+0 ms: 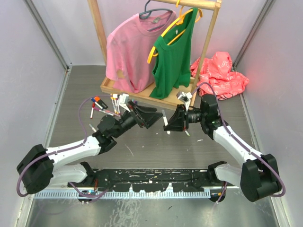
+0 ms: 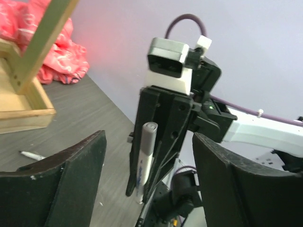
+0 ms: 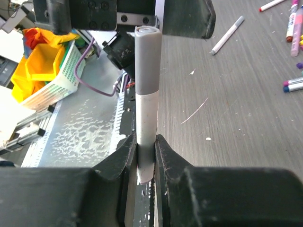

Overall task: Open the pen caps
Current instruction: Pick up the pen from the center of the board.

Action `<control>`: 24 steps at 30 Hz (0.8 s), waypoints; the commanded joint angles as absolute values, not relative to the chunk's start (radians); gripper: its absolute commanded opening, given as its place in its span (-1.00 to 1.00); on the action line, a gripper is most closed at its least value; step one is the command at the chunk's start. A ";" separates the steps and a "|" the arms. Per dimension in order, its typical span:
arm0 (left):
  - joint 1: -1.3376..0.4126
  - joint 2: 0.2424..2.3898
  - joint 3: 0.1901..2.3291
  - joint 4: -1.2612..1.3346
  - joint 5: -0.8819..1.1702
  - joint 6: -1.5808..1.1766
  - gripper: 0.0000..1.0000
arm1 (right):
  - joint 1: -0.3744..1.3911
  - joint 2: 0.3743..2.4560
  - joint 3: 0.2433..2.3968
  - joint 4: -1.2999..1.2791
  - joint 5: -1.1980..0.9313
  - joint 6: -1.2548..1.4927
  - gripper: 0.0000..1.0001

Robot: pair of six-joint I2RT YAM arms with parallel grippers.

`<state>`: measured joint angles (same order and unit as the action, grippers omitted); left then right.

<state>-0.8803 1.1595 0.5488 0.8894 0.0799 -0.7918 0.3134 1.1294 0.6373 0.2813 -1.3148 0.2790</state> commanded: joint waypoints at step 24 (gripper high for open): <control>-0.835 1.334 0.689 0.943 0.325 -0.954 -0.42 | 0.316 1.140 0.704 0.163 -1.403 0.151 -0.98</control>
